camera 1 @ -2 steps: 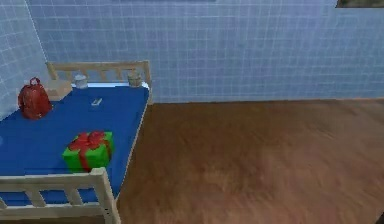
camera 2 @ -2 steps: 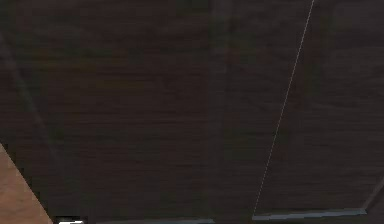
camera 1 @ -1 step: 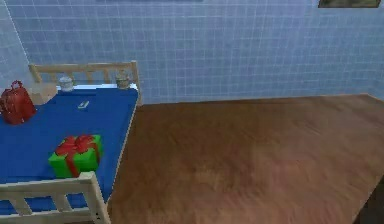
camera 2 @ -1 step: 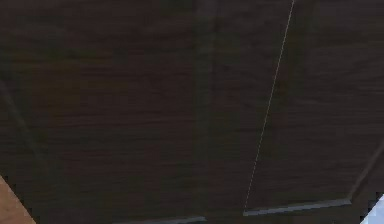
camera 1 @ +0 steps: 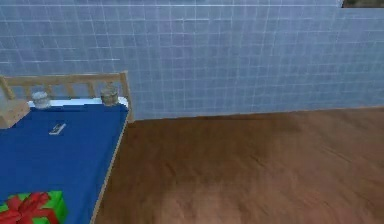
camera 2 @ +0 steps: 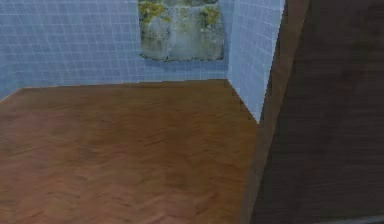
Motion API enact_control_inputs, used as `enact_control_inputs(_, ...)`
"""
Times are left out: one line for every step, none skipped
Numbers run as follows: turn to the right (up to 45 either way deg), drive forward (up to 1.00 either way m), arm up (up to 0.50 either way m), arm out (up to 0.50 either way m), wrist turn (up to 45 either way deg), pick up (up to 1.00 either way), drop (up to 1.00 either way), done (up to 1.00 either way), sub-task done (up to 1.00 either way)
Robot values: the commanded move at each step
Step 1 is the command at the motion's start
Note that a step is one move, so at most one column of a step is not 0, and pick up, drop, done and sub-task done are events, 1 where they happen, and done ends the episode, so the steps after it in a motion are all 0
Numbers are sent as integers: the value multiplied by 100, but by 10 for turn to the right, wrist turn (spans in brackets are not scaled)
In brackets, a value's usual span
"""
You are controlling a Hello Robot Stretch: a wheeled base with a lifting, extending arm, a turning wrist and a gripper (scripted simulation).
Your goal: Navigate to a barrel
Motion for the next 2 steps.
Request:
enact_control_inputs(180,0,0,0,0,0,0,0,0)
enact_control_inputs(30,0,0,0,0,0,0,0,0)
